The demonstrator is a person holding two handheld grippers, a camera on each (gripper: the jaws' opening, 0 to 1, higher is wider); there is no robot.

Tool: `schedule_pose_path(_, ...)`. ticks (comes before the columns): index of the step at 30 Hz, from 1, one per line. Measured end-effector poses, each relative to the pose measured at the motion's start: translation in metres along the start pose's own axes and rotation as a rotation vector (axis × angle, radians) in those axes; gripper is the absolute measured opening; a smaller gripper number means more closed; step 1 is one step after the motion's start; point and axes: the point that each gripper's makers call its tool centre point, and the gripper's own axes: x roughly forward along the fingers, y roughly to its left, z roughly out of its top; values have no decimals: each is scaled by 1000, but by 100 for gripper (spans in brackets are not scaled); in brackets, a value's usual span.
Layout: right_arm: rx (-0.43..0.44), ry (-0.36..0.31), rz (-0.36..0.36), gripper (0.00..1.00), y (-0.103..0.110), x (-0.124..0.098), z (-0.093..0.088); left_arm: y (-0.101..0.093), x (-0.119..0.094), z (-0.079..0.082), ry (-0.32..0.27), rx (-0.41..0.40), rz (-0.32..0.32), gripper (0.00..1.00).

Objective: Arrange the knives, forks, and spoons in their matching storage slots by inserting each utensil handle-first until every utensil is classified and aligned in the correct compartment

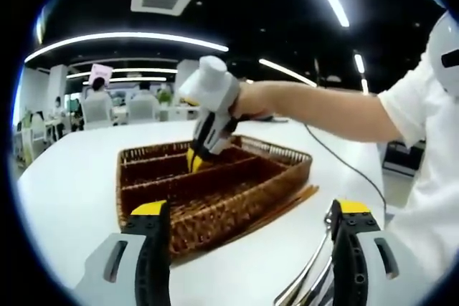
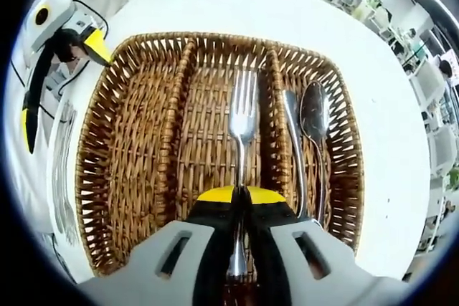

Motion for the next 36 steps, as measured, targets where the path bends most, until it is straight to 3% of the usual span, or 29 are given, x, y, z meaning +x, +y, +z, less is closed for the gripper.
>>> schedule_pose_path(22, -4, 7, -32, 7, -10, -8, -5, -3, 0, 2, 8, 19, -5, 93)
schedule_pose_path(36, 35, -76, -30, 12, 0, -31, -8, -11, 5, 0, 36, 37, -25, 92)
